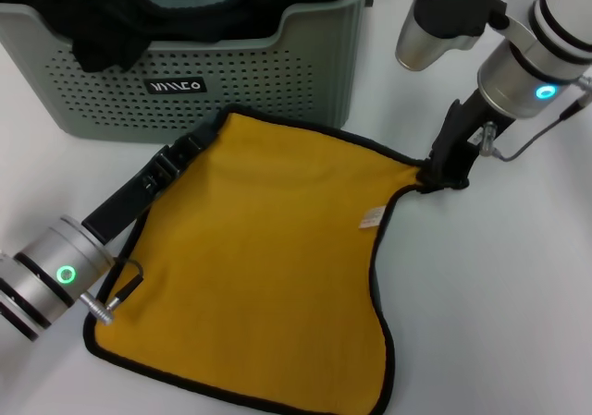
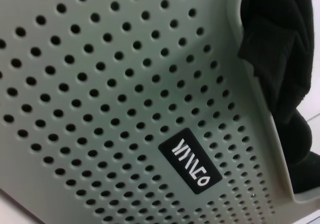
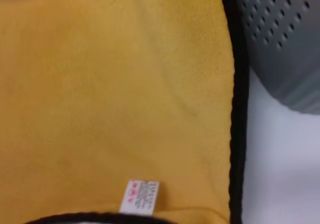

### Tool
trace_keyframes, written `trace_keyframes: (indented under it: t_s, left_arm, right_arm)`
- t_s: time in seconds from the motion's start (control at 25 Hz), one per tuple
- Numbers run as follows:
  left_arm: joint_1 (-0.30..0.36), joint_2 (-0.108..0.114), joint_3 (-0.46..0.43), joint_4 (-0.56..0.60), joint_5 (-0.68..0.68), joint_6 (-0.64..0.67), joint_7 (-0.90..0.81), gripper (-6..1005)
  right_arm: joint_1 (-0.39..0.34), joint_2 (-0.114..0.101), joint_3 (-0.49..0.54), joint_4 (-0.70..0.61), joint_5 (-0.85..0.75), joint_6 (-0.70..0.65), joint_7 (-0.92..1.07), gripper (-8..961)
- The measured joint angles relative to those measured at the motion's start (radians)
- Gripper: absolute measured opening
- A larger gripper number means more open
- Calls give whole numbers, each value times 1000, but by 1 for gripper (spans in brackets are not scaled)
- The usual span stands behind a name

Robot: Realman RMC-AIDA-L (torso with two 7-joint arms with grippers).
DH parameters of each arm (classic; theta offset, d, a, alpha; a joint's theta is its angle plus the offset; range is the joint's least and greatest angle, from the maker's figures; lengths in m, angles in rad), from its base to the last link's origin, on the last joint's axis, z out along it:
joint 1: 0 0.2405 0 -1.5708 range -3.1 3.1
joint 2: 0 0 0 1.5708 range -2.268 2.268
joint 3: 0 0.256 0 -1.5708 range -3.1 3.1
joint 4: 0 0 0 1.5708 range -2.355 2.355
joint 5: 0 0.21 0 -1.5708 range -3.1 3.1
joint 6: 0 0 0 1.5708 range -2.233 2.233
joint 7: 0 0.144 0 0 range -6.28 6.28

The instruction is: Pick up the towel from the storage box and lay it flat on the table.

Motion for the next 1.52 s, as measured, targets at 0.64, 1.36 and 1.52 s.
trace_keyframes:
  t_s: [0.64, 1.36, 1.52]
  left_arm:
    - [-3, 8, 2, -1, 32, -9, -157, 64]
    - [109, 43, 4, 125, 49, 37, -113, 599]
    - [95, 58, 5, 120, 75, 80, -151, 731]
  right_arm:
    - [15, 2, -191, -36, -119, -62, 57, 143]
    - [-142, 1, -118, -330, -194, -58, 60, 869]
    - [-168, 2, -117, -361, -192, -60, 61, 876]
